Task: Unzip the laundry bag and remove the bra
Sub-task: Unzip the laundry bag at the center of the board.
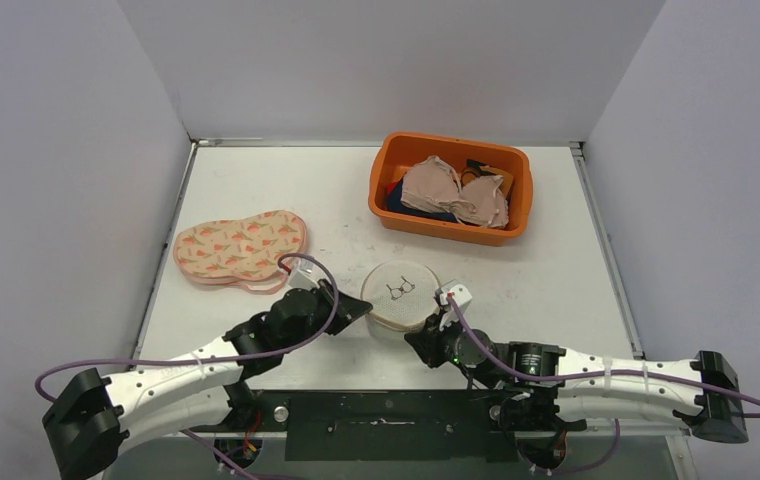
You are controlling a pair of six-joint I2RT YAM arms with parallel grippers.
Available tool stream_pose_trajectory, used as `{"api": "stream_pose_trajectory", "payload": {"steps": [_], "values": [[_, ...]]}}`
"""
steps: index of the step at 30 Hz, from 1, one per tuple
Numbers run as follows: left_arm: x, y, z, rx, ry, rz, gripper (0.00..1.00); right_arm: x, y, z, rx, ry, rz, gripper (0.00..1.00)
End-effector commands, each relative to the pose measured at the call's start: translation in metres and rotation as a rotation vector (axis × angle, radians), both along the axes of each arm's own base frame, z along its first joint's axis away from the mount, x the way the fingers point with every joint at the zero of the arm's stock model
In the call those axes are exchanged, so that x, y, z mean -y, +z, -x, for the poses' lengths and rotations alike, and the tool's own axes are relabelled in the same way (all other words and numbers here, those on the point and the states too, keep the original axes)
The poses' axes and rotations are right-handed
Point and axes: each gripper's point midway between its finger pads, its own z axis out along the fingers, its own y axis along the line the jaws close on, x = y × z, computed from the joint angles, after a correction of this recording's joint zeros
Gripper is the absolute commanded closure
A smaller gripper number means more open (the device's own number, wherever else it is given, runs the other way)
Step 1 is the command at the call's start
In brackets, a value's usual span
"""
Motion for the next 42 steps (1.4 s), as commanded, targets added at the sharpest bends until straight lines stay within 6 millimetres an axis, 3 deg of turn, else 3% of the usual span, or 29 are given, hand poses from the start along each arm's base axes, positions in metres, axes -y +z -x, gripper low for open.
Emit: {"api": "stream_pose_trajectory", "payload": {"steps": [1, 3, 4, 7, 8, 10, 13, 18, 22, 29, 36, 42], "values": [[0.01, 0.02, -0.014, 0.062, -0.062, -0.034, 1.0, -0.007, 0.003, 0.0, 0.004, -0.003, -0.039, 0.95], [0.011, 0.022, -0.018, 0.07, -0.068, -0.059, 1.0, -0.009, 0.003, 0.0, 0.006, -0.001, -0.039, 0.95], [0.011, 0.022, -0.02, 0.071, -0.064, -0.07, 0.95, -0.01, 0.003, 0.0, 0.006, 0.002, -0.036, 0.95], [0.004, 0.018, -0.018, 0.067, -0.047, -0.079, 0.46, -0.014, 0.003, 0.0, 0.008, 0.009, -0.039, 0.95], [0.001, 0.016, -0.016, 0.064, -0.04, -0.077, 0.37, -0.016, 0.003, 0.0, 0.01, 0.012, -0.04, 0.95], [-0.005, 0.015, -0.01, 0.055, -0.039, -0.064, 0.24, -0.018, 0.003, 0.0, 0.014, 0.018, -0.035, 0.95], [-0.013, 0.004, 0.008, 0.011, -0.052, -0.078, 0.15, -0.027, 0.014, -0.002, 0.032, 0.032, -0.07, 0.95], [-0.009, 0.005, 0.042, -0.015, -0.069, -0.024, 0.15, -0.041, 0.02, 0.0, 0.05, 0.072, -0.07, 0.95], [0.007, 0.013, 0.055, -0.009, -0.069, 0.007, 0.2, -0.052, 0.023, 0.003, 0.059, 0.114, -0.079, 0.95], [0.027, 0.022, 0.042, 0.017, -0.005, 0.083, 0.39, -0.062, 0.032, 0.01, 0.077, 0.176, -0.114, 0.95], [0.029, 0.026, 0.031, 0.04, 0.036, 0.063, 0.45, -0.055, 0.033, 0.012, 0.078, 0.173, -0.118, 0.95], [0.03, 0.026, 0.028, 0.052, 0.043, 0.055, 0.72, -0.056, 0.032, 0.011, 0.076, 0.172, -0.112, 0.95]]}}
